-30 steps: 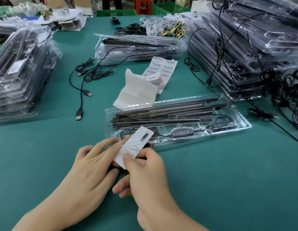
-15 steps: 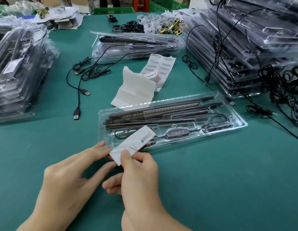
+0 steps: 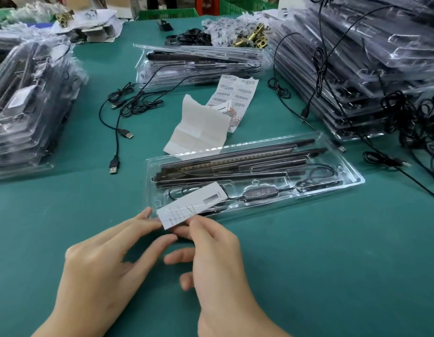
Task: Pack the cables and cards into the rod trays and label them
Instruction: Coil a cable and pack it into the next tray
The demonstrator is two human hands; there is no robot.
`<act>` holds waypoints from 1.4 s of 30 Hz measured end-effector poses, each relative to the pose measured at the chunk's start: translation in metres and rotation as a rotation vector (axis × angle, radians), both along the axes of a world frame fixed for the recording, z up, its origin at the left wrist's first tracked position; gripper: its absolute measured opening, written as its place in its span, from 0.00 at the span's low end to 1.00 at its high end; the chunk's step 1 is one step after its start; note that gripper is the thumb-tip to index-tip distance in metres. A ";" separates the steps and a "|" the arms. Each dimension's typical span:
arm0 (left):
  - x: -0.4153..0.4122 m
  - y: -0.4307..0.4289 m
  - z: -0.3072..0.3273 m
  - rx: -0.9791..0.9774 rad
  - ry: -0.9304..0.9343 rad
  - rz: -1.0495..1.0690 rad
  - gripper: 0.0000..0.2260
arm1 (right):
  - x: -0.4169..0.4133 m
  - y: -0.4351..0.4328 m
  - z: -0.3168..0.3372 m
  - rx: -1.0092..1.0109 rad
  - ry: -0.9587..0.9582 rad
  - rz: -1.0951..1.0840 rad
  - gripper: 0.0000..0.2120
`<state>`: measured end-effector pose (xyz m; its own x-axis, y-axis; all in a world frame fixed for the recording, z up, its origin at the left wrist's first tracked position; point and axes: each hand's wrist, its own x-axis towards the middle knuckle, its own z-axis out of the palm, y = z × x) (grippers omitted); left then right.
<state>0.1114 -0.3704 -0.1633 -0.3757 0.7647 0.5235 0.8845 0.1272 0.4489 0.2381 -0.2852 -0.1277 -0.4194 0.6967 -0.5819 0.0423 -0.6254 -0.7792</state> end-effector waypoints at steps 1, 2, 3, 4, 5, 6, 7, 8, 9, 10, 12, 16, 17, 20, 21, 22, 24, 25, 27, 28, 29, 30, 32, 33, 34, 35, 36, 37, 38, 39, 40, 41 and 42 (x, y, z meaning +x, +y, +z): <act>0.001 0.002 -0.002 0.003 0.029 0.024 0.06 | 0.002 0.001 0.001 0.011 0.000 0.023 0.19; 0.000 0.004 -0.004 0.006 0.062 0.028 0.06 | 0.005 0.002 0.002 0.031 0.007 0.060 0.20; 0.001 0.004 -0.005 0.015 0.085 0.040 0.06 | 0.010 0.004 0.003 0.062 0.016 0.112 0.22; 0.002 0.004 -0.005 0.024 0.095 0.041 0.06 | 0.016 0.007 0.005 0.108 0.016 0.178 0.23; 0.004 0.005 -0.003 0.024 0.093 0.048 0.06 | 0.022 0.010 0.007 0.179 -0.004 0.262 0.20; 0.005 0.004 -0.004 0.008 0.103 0.045 0.07 | 0.030 0.013 0.007 0.272 -0.047 0.340 0.15; 0.006 0.003 -0.005 -0.025 0.115 0.043 0.10 | 0.040 0.019 0.006 0.404 -0.113 0.395 0.11; 0.008 0.002 -0.005 -0.079 0.106 0.047 0.14 | 0.051 0.027 0.003 0.572 -0.179 0.399 0.08; 0.011 0.000 -0.006 -0.142 0.084 0.043 0.19 | 0.063 0.038 0.001 0.770 -0.248 0.363 0.06; 0.014 -0.002 -0.007 -0.201 0.058 0.041 0.24 | 0.073 0.052 0.000 0.972 -0.321 0.316 0.05; 0.021 -0.006 -0.010 -0.275 0.012 0.017 0.29 | 0.089 0.084 0.000 1.294 -0.477 0.281 0.06; 0.026 -0.011 -0.008 -0.308 -0.099 0.010 0.29 | 0.093 0.141 -0.011 1.422 -0.690 0.474 0.26; 0.026 -0.010 -0.007 -0.315 -0.103 0.020 0.29 | 0.089 0.147 -0.014 1.424 -0.736 0.549 0.32; 0.030 -0.010 -0.009 -0.343 -0.117 0.067 0.29 | 0.079 0.161 -0.022 1.444 -0.774 0.655 0.40; 0.033 -0.009 -0.009 -0.349 -0.119 0.090 0.29 | 0.076 0.166 -0.023 1.444 -0.774 0.646 0.40; 0.036 -0.008 -0.010 -0.357 -0.130 0.118 0.30 | 0.074 0.171 -0.024 1.438 -0.780 0.637 0.40; 0.042 -0.004 -0.010 -0.374 -0.150 0.175 0.31 | 0.069 0.180 -0.024 1.440 -0.801 0.648 0.40; 0.046 -0.001 -0.010 -0.379 -0.150 0.201 0.31 | 0.067 0.182 -0.024 1.447 -0.802 0.658 0.39; 0.051 0.005 -0.010 -0.394 -0.141 0.260 0.30 | 0.066 0.184 -0.026 1.472 -0.777 0.655 0.36; 0.052 0.007 -0.010 -0.408 -0.134 0.287 0.30 | 0.067 0.183 -0.027 1.487 -0.769 0.652 0.34; 0.053 0.009 -0.009 -0.425 -0.118 0.306 0.29 | 0.068 0.183 -0.028 1.502 -0.767 0.650 0.32; 0.053 0.009 -0.009 -0.438 -0.094 0.322 0.29 | 0.069 0.183 -0.029 1.515 -0.767 0.650 0.31; 0.050 0.011 -0.008 -0.458 -0.036 0.358 0.27 | 0.071 0.184 -0.031 1.537 -0.775 0.658 0.31; 0.048 0.012 -0.006 -0.468 -0.016 0.379 0.26 | 0.071 0.184 -0.032 1.543 -0.777 0.662 0.31; 0.047 0.014 -0.005 -0.482 -0.001 0.395 0.25 | 0.071 0.184 -0.032 1.545 -0.777 0.663 0.32; 0.046 0.016 -0.003 -0.498 0.010 0.402 0.25 | 0.071 0.184 -0.033 1.545 -0.775 0.664 0.32; 0.046 0.017 -0.002 -0.513 0.018 0.400 0.26 | 0.071 0.185 -0.033 1.546 -0.775 0.667 0.32; 0.046 0.019 -0.001 -0.526 0.020 0.393 0.26 | 0.072 0.185 -0.033 1.548 -0.776 0.668 0.33; 0.046 0.020 -0.001 -0.538 0.017 0.385 0.27 | 0.072 0.185 -0.034 1.551 -0.779 0.668 0.33; 0.046 0.021 -0.001 -0.550 0.005 0.379 0.27 | 0.072 0.185 -0.034 1.555 -0.781 0.666 0.33; 0.046 0.021 -0.002 -0.558 -0.010 0.372 0.28 | 0.072 0.185 -0.034 1.556 -0.781 0.663 0.33; 0.045 0.021 -0.002 -0.561 -0.023 0.364 0.28 | 0.073 0.185 -0.034 1.558 -0.781 0.659 0.33; 0.045 0.021 -0.003 -0.556 -0.027 0.355 0.28 | 0.073 0.184 -0.034 1.560 -0.782 0.656 0.33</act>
